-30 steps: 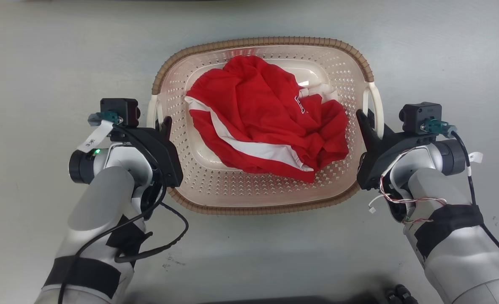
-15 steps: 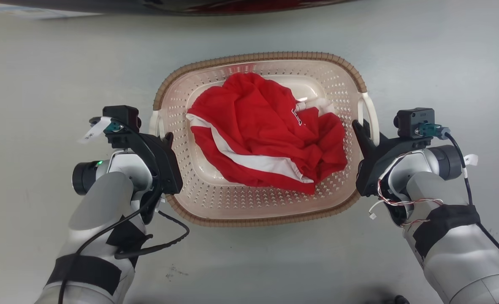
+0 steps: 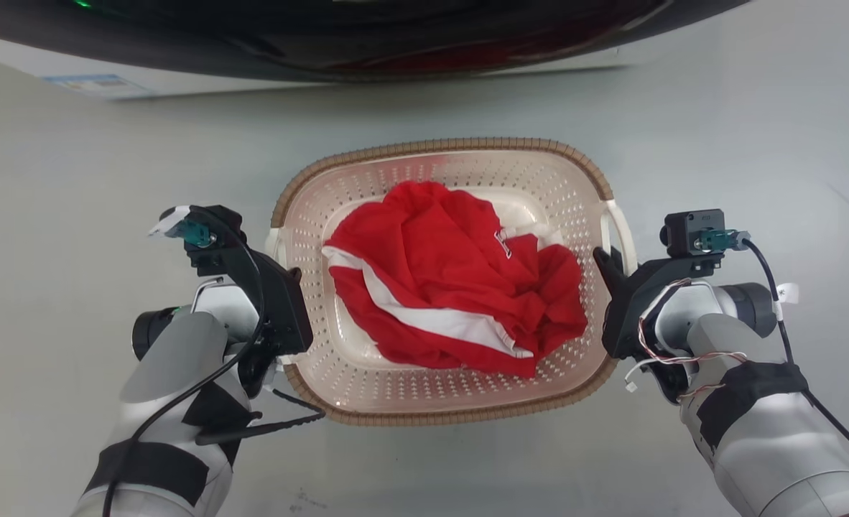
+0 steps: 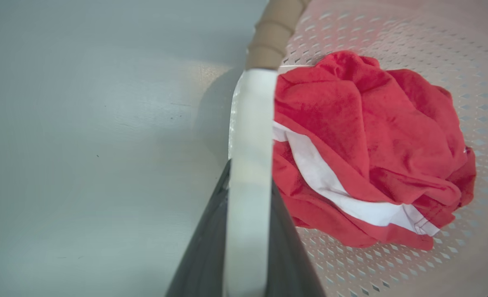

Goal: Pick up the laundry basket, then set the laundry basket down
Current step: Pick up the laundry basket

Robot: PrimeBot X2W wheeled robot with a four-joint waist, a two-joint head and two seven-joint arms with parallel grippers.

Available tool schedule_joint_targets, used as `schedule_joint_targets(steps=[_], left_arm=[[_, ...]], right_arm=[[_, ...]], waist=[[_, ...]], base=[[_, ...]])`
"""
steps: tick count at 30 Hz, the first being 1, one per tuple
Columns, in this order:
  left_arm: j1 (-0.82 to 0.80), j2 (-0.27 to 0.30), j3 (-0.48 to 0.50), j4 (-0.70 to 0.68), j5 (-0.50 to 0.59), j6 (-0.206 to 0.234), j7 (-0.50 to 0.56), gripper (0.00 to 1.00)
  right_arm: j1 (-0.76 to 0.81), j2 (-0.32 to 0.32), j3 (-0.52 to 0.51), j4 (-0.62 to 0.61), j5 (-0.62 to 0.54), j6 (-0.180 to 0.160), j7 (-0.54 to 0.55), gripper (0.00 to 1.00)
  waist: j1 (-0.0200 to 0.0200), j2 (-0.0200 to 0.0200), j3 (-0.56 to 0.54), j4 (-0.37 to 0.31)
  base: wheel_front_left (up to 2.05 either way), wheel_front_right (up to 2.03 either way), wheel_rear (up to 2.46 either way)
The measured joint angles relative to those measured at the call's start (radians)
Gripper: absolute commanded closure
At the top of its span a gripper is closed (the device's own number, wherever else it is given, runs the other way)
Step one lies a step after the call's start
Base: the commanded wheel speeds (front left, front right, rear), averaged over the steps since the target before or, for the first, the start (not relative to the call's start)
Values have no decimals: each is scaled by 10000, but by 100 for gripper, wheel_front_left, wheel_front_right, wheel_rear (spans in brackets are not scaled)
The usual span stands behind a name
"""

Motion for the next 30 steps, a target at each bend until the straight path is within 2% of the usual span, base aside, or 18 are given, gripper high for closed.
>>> schedule_joint_targets(steps=[10,30], left_arm=[[87,-27,12,366,-385,-6,675,100],[591,-2,-21,708,-1120,-10,2243,100]], right_arm=[[51,163,88,616,284,29,575,100],[594,242,619,940,1331,27,2232,100]], waist=[[-1,0,-1139,-40],[-1,1,-3450,-44]], base=[[0,0,0],[0,0,0]])
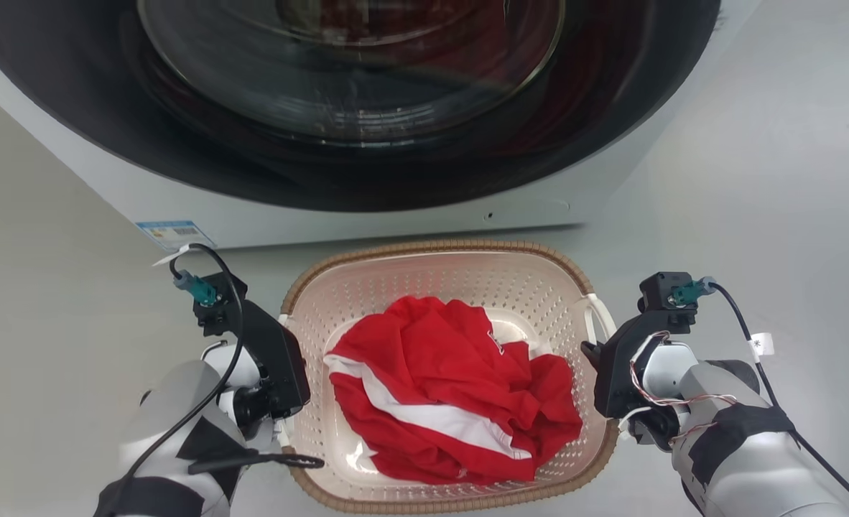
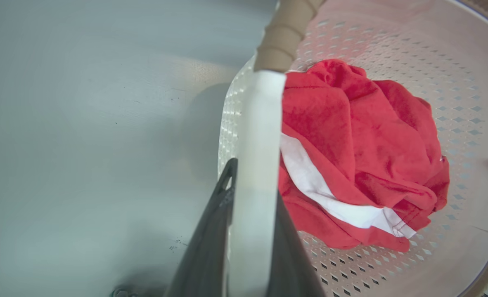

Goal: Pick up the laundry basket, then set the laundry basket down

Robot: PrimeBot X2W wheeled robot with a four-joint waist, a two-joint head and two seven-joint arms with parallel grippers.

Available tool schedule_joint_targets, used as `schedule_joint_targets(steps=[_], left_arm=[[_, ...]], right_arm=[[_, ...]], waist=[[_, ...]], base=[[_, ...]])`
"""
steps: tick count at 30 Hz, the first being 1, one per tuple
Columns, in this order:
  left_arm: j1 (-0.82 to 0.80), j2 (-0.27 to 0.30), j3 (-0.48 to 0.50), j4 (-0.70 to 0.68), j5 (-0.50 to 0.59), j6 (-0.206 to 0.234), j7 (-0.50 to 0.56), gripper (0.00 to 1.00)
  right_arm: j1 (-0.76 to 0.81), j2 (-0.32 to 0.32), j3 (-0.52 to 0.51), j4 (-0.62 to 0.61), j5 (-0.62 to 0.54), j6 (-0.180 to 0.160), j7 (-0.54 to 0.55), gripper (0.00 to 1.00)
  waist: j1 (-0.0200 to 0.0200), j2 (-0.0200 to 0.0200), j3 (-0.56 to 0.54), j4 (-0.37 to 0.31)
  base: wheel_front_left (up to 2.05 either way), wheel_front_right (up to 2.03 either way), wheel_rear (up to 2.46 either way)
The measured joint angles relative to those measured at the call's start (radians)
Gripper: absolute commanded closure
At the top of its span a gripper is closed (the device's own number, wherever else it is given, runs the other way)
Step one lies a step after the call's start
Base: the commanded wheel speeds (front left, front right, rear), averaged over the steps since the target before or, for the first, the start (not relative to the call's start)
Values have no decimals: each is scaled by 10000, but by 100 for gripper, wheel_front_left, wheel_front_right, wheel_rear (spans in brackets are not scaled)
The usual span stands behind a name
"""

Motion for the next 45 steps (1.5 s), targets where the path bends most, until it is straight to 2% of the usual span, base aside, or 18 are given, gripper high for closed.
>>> schedule_joint_targets(steps=[20,29,45], left_arm=[[763,65,-44,169,-546,25,1233,100],[1247,67,-115,196,-631,190,1580,100],[1559,96,-155,211,-663,276,1847,100]], right_arm=[[669,6,309,38,1009,0,1641,100],[1080,10,445,36,1436,-2,2266,100],[1335,15,654,-75,1919,-12,2778,100]], waist=[[0,-1,-2082,42],[1,-1,-3040,73],[2,-1,-3690,112]], base=[[0,0,0],[0,0,0],[0,0,0]])
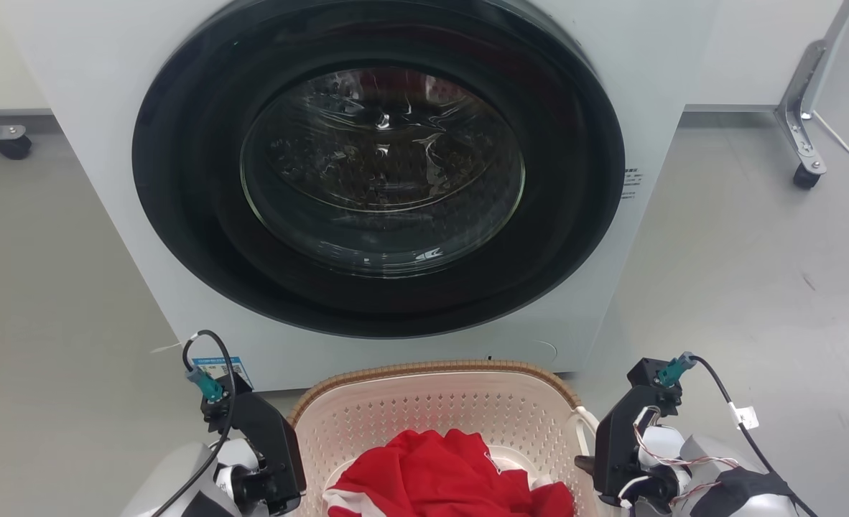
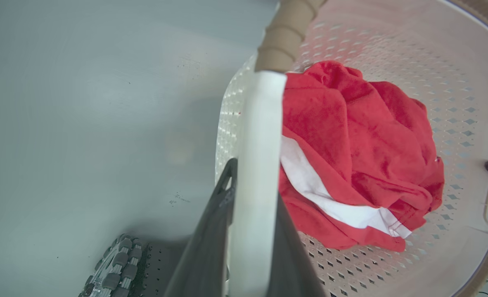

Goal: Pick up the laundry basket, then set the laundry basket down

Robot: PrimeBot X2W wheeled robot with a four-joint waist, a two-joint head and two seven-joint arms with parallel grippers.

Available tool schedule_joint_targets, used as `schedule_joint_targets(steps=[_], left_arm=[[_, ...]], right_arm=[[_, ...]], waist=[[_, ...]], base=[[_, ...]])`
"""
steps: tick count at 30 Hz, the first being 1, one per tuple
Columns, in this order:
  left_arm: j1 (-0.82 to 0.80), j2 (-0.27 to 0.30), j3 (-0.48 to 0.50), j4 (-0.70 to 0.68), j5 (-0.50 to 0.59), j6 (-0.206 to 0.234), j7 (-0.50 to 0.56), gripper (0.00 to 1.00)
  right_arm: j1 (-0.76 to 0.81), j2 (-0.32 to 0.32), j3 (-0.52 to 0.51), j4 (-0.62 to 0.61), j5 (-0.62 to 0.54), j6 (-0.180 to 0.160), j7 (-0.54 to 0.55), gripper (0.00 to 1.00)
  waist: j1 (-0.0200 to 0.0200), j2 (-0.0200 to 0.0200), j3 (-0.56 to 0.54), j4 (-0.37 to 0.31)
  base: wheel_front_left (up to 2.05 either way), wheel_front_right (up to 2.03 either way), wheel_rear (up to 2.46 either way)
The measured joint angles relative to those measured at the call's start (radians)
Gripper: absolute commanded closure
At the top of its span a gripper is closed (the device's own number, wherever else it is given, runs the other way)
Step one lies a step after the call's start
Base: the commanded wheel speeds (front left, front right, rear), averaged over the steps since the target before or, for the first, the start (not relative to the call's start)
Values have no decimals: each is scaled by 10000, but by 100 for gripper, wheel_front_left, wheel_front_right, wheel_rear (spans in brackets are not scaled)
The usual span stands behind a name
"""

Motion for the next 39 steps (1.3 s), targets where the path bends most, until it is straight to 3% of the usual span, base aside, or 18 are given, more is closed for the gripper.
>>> schedule_joint_targets(steps=[29,39], left_arm=[[138,61,-138,6,-100,81,56,100],[133,58,-244,-21,-63,82,-481,100]], right_arm=[[60,-29,374,-190,481,-35,161,100],[61,-31,416,-244,527,-35,-288,100]], waist=[[0,1,-45,-73],[0,1,50,-102]], base=[[0,0,0],[0,0,0]])
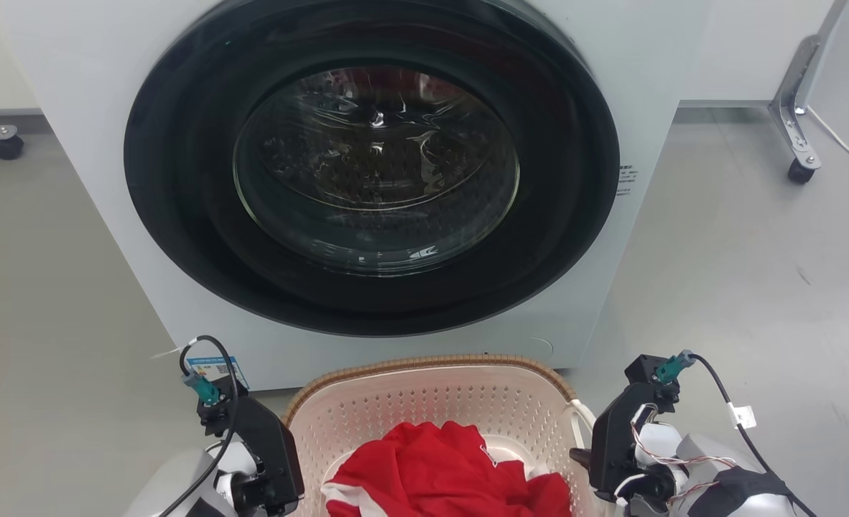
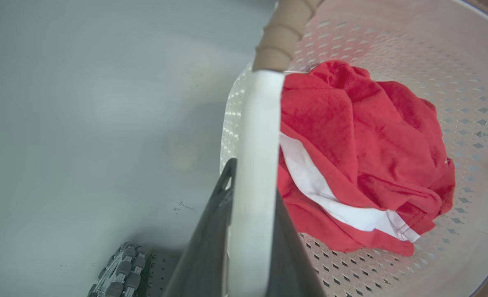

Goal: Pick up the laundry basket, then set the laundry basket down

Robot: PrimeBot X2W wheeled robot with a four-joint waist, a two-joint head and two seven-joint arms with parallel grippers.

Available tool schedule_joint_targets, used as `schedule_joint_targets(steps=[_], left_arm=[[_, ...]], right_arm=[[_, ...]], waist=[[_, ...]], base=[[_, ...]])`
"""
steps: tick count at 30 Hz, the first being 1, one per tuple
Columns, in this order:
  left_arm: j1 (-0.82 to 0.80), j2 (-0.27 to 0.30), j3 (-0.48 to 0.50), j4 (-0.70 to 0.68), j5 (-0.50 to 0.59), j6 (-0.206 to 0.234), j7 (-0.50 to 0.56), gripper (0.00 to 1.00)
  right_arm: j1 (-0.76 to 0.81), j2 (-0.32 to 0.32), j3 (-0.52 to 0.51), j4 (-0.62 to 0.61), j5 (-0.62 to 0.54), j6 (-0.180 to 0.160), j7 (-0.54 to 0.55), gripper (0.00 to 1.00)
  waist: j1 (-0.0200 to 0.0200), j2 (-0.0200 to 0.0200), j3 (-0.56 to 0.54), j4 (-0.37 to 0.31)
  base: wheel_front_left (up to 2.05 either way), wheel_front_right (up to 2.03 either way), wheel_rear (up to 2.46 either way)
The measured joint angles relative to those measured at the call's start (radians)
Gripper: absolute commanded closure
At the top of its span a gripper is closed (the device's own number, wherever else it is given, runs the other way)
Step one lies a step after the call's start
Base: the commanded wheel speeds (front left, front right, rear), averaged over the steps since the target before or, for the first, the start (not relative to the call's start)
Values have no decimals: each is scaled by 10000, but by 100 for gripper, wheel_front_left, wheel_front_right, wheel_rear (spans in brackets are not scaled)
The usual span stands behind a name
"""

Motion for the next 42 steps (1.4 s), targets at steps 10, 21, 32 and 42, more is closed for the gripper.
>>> schedule_joint_targets(steps=[10,21,32,42], left_arm=[[-6,-2,-238,-240,109,8,-809,100],[-5,54,-863,-1041,184,198,-2040,100],[-41,132,-1496,-1557,169,443,-3024,100],[-337,173,-1843,-1827,178,541,-3860,100]], right_arm=[[-18,2,86,-52,-35,0,-759,100],[-387,-12,251,-56,-474,-96,-1985,100],[-703,-69,558,-54,-723,-102,-2853,100],[-1138,-127,700,-61,-926,-104,-3417,100]], waist=[[0,1,367,-25],[1,0,1268,-75],[1,1,2553,-84],[2,1,3800,-56]], base=[[0,0,0],[0,0,0],[0,0,0],[0,0,0]])
